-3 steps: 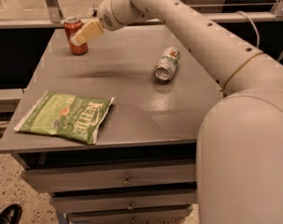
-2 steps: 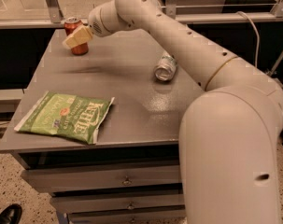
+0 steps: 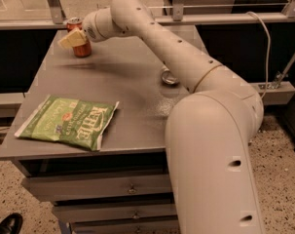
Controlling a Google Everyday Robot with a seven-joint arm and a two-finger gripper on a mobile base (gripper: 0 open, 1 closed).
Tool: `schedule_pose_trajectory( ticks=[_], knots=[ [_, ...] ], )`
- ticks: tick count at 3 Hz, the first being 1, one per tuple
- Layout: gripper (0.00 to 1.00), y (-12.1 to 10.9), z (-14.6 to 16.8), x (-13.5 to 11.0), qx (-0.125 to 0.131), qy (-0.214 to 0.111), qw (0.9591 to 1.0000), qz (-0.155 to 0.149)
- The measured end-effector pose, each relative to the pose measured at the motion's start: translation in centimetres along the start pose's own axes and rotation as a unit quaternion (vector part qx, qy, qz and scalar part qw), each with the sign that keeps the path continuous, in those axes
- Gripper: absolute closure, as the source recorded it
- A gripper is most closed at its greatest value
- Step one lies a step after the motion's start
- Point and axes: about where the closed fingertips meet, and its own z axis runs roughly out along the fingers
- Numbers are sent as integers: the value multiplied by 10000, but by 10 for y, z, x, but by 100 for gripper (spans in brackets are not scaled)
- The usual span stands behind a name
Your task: Pick coke can
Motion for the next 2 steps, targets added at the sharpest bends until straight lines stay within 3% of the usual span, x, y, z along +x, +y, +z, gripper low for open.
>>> schedule_pose_trajectory(
  ticks=[1,2],
  knots=[
    [54,1,6,-3,-104,-101,9998,116],
    [77,-4,-4,-2,-103,-169,9996,190]
  ],
)
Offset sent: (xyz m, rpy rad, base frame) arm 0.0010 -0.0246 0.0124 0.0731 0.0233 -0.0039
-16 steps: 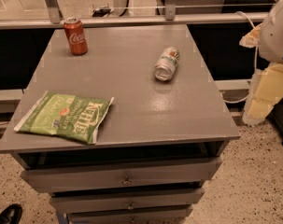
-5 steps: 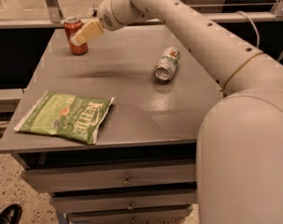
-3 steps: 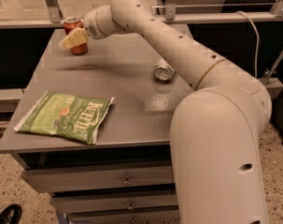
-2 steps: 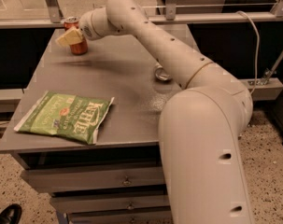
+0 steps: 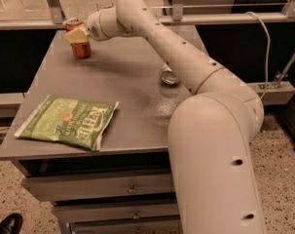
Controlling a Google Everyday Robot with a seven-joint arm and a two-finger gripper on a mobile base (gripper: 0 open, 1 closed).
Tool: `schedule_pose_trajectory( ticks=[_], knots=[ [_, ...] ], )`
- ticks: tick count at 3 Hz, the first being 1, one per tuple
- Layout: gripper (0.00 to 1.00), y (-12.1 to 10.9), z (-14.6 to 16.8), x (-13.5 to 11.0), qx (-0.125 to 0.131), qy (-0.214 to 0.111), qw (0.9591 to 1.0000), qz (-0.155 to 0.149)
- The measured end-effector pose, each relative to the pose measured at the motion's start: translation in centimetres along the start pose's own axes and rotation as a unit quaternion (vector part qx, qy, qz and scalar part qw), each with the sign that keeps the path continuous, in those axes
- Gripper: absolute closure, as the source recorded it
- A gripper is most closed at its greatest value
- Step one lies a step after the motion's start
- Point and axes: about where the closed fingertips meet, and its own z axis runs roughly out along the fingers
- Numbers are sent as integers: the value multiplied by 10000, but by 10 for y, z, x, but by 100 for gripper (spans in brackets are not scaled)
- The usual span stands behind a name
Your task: Pick coke can
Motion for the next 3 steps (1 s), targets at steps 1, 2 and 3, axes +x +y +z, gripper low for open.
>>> schedule_pose_trajectory(
  ticks=[1,2,3],
  knots=[
    [99,-8,-23,-9,47,-82,10000,-19],
    [100,-22,-72,-30,216,-206,9994,-146],
    [100,-27,-88,-37,277,-243,9992,-184]
  ],
)
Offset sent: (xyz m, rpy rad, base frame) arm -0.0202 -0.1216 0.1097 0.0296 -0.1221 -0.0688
